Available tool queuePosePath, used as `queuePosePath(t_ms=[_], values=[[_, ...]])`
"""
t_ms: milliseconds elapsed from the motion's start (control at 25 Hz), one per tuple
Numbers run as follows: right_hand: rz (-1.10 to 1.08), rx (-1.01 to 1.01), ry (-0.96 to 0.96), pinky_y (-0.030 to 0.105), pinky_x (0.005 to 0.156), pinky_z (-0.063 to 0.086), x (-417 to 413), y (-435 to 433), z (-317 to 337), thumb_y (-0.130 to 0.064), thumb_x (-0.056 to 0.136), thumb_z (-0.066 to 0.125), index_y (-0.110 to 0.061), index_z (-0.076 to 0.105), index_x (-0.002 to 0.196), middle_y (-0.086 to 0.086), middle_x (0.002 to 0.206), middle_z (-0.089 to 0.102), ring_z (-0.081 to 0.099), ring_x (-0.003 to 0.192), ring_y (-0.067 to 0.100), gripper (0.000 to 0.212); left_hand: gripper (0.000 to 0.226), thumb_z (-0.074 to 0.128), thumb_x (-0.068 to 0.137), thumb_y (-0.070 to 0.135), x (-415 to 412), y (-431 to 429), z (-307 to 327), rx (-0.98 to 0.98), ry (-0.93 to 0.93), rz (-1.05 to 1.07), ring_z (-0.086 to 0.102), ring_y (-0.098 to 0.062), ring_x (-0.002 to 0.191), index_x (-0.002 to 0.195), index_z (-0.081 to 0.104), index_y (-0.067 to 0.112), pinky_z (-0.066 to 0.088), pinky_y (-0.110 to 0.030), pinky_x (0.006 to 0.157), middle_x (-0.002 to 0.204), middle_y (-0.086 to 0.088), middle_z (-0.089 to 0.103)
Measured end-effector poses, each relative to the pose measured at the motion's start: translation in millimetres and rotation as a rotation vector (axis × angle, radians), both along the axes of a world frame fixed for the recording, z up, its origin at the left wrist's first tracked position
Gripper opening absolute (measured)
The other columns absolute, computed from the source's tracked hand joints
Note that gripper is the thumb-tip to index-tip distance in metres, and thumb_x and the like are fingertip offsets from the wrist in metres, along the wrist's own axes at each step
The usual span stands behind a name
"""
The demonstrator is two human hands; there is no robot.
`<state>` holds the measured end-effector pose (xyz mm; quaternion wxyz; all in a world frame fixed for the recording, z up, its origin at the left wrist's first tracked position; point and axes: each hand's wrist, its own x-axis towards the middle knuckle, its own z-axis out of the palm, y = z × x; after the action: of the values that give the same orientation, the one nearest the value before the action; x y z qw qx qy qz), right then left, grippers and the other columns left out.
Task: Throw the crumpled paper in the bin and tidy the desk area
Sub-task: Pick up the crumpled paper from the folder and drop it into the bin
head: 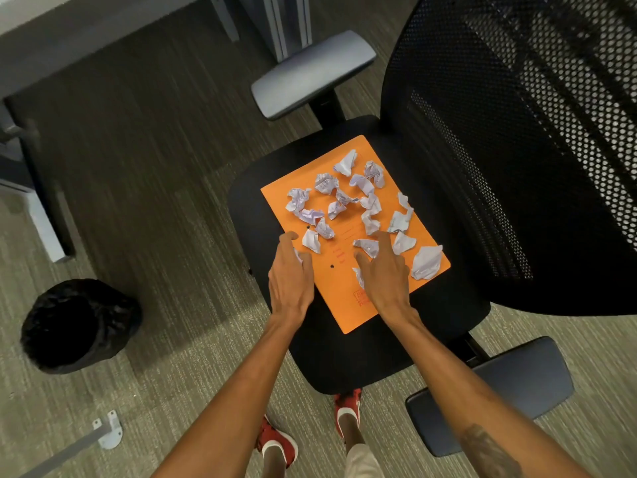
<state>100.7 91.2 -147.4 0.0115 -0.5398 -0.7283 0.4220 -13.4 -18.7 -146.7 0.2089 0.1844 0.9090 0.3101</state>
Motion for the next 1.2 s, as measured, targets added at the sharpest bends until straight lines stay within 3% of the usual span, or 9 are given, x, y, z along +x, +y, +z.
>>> queuePosePath(t_ms=[240, 480, 640, 760, 960, 1080, 1200], values=[[0.085, -0.01, -0.068, 0.042, 0.097, 0.042, -9, -1, -13, -0.028, 0.098, 0.06, -0.013, 0.034, 0.144, 0.016, 0.125, 0.06, 0.056, 0.118, 0.035, 0.055, 0.048, 0.047, 0.098, 0.055, -11, 21, -8, -0.201, 0.044, -0.177, 0.062, -0.029, 0.102, 0.134, 0.037, 0.025, 0.043, -0.041, 0.071, 0.119, -0.003, 0.063], [0.104, 0.048, -0.095, 0.038, 0.086, 0.046, -4, -14, -25, -0.025, 0.099, 0.057, -0.01, 0.053, 0.117, 0.01, 0.119, 0.054, 0.059, 0.101, 0.028, 0.024, 0.017, 0.046, 0.1, 0.028, -11, 18, -16, -0.245, 0.113, -0.255, 0.057, -0.027, 0.084, 0.113, 0.045, 0.017, 0.04, -0.039, 0.062, 0.104, -0.004, 0.059], [0.064, 0.092, -0.106, 0.031, 0.075, 0.048, -4, -21, -21, -0.013, 0.095, 0.06, -0.009, 0.058, 0.111, 0.007, 0.124, 0.041, 0.058, 0.088, 0.021, 0.017, 0.014, 0.051, 0.095, 0.027, -10, 18, -12, -0.265, 0.078, -0.26, 0.054, -0.026, 0.082, 0.101, 0.043, 0.016, 0.044, -0.042, 0.063, 0.098, -0.004, 0.051], [0.071, 0.063, -0.093, 0.03, 0.076, 0.049, -2, -23, -20, -0.008, 0.092, 0.06, -0.009, 0.058, 0.107, 0.005, 0.118, 0.048, 0.058, 0.092, 0.02, 0.016, 0.019, 0.051, 0.093, 0.029, -10, 17, -11, -0.275, 0.088, -0.293, 0.051, -0.025, 0.078, 0.09, 0.037, 0.017, 0.037, -0.038, 0.059, 0.092, -0.002, 0.045], [0.143, 0.115, 0.064, 0.03, 0.073, 0.052, -2, -22, -15, -0.006, 0.095, 0.057, -0.013, 0.061, 0.098, -0.001, 0.098, 0.06, 0.059, 0.085, 0.015, 0.008, 0.021, 0.054, 0.089, 0.023, -24, 9, -4, -0.122, -0.014, -0.185, 0.045, -0.02, 0.062, 0.079, 0.036, 0.018, 0.038, -0.036, 0.054, 0.075, -0.003, 0.048], [0.175, 0.06, 0.168, 0.012, 0.059, 0.05, -11, -17, -11, -0.003, 0.096, 0.054, -0.013, 0.064, 0.093, -0.005, 0.092, 0.064, 0.06, 0.072, 0.005, 0.014, 0.015, 0.054, 0.09, 0.021, -37, 8, 2, -0.099, 0.045, -0.258, 0.052, -0.021, 0.06, 0.099, 0.042, 0.021, 0.047, -0.041, 0.058, 0.072, -0.002, 0.054], [0.144, 0.034, 0.191, 0.004, 0.061, 0.039, -29, -5, -5, -0.002, 0.094, 0.047, -0.017, 0.072, 0.09, -0.008, 0.09, 0.07, 0.062, 0.072, 0.0, 0.029, 0.048, 0.051, 0.095, 0.025, -47, 16, 4, -0.119, 0.143, -0.362, 0.058, -0.023, 0.066, 0.14, 0.035, 0.03, 0.048, -0.039, 0.062, 0.073, 0.001, 0.054]])
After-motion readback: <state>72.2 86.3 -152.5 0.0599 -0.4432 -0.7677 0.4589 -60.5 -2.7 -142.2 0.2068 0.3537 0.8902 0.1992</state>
